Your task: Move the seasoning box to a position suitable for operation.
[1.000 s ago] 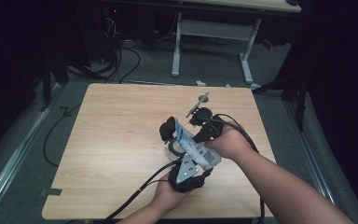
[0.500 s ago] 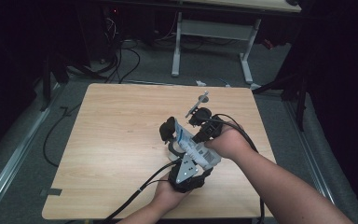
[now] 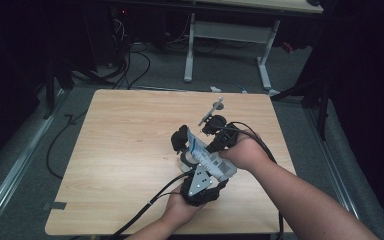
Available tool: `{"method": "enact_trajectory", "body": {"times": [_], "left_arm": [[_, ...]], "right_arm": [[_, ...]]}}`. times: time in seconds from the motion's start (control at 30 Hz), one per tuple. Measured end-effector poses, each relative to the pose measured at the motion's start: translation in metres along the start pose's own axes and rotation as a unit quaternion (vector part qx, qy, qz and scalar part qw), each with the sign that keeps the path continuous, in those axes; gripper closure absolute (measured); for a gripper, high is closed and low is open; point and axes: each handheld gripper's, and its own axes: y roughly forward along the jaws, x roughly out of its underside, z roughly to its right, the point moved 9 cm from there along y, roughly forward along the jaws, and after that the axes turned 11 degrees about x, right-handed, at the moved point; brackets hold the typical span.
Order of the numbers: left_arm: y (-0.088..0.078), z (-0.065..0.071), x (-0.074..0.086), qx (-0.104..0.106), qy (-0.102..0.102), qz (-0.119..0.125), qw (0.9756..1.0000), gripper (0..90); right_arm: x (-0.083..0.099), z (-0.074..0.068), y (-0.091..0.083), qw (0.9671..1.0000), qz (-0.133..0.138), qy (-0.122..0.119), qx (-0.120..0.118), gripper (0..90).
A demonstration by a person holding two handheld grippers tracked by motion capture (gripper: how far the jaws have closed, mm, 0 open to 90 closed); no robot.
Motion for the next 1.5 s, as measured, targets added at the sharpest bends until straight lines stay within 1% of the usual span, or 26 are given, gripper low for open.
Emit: {"method": "enact_trajectory", "body": {"times": [0.37, 0.5, 0.8, 1.5], "left_arm": [[-0.0009, -0.0009, -0.0014, -0.002, 0.002, 0.001, 1.0, 55.1], [-0.0009, -0.0006, -0.0026, -0.002, 0.0, 0.004, 1.0, 55.1], [-0.0011, -0.0007, -0.0046, -0.002, 0.0, 0.007, 1.0, 55.3], [-0.0023, -0.0007, -0.0062, -0.001, 0.003, 0.011, 0.9999, 55.6]], "right_arm": [[-0.0013, -0.0002, 0.0, 1.0, 0.001, -0.002, -0.001, 90.0], [-0.0018, -0.0009, -0.0009, 1.0, 0.0, 0.002, -0.001, 90.0], [-0.0028, -0.0001, -0.0009, 1.0, 0.002, -0.003, 0.0, 90.0], [-0.0037, -0.0007, -0.0032, 1.0, 0.004, -0.004, 0.003, 90.0]]}}
